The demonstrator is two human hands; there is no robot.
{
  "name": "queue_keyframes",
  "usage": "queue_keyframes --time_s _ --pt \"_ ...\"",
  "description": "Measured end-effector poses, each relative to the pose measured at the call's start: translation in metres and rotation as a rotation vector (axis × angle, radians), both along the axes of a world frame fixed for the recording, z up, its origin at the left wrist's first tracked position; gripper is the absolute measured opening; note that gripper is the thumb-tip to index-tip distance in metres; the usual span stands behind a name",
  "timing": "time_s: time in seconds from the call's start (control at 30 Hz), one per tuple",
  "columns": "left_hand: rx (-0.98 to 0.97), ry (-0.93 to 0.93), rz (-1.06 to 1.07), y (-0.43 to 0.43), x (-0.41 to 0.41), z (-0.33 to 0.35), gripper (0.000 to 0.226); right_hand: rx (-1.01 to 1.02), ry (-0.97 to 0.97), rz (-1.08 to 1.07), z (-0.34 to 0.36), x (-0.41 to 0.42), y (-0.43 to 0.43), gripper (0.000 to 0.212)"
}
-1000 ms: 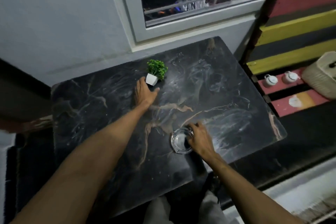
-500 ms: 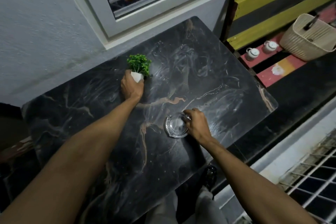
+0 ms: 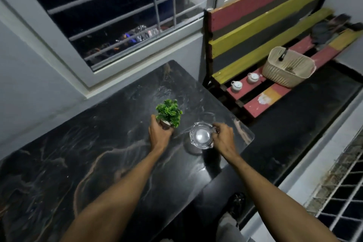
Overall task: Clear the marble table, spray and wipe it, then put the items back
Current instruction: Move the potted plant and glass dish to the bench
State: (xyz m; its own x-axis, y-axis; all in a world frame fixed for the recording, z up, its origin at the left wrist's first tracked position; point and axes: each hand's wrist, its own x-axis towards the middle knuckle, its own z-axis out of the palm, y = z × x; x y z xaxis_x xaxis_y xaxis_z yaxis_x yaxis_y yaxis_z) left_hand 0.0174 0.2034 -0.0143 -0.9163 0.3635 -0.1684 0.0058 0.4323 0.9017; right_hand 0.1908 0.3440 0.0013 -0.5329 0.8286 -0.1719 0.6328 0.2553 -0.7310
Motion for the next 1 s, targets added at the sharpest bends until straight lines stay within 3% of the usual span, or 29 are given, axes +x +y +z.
queue_keyframes --time_s 0.2,0.3,0.5,0.77,0.9,1.0 --pt "0.09 -0.067 -0.047 0.119 0.084 0.004 0.058 -0.007 -0.007 -0.156 0.004 0.073 0.131 0.034" --pt "0.122 -0.087 -0.06 0.178 0.125 0.007 0.062 -0.021 -0.014 -0.219 0.005 0.111 0.19 0.028" --pt "0.073 -0.081 -0.092 0.286 0.184 -0.001 0.05 -0.058 -0.033 -0.347 -0.002 0.163 0.295 0.019" --pt "0.009 -0.164 -0.103 0.408 0.203 -0.055 0.045 -0.106 -0.097 -0.444 -0.051 0.165 0.416 0.019" --pt "0.013 -0.177 -0.096 0.461 0.193 -0.097 0.03 -0.133 -0.119 -0.444 -0.095 0.149 0.474 0.017" --pt "-0.04 -0.191 -0.131 0.494 0.185 -0.137 0.034 -0.133 -0.129 -0.403 -0.135 0.135 0.513 0.016"
